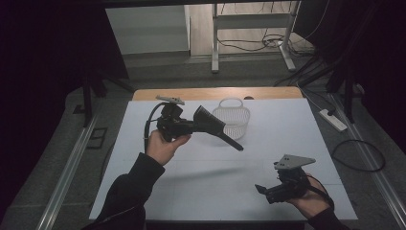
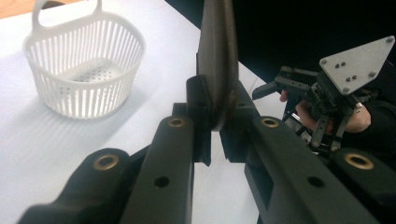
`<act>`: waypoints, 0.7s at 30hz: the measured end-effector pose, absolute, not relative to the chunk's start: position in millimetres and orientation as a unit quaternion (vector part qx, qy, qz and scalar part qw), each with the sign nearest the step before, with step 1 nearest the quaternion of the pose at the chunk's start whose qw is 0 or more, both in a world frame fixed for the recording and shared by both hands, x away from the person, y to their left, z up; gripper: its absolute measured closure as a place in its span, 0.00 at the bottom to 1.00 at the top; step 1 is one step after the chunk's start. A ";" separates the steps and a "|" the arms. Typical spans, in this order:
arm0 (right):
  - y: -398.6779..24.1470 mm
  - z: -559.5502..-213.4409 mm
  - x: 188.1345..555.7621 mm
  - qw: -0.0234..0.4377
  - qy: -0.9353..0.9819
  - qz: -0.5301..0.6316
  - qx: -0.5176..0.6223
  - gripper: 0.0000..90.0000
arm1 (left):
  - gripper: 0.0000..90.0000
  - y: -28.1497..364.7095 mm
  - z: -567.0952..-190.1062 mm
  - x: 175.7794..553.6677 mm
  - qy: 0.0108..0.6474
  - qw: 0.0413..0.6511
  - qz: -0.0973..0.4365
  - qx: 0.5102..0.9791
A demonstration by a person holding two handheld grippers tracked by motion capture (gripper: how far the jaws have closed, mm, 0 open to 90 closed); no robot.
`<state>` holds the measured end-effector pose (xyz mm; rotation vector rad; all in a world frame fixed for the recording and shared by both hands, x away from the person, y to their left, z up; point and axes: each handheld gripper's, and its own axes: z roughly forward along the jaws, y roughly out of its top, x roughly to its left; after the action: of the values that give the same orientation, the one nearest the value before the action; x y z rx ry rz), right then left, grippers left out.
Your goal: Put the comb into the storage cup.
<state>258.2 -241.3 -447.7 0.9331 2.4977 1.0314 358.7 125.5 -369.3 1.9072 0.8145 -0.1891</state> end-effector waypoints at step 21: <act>-264.0 -449.4 251.7 0.142 0.856 0.349 0.353 0.00 | 0.92 134.7 -353.8 378.3 0.357 0.507 -0.051 0.783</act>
<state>251.7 -264.0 -449.4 1.0199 2.4699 1.0078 378.3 134.7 -353.8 1.8888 0.8597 -0.1231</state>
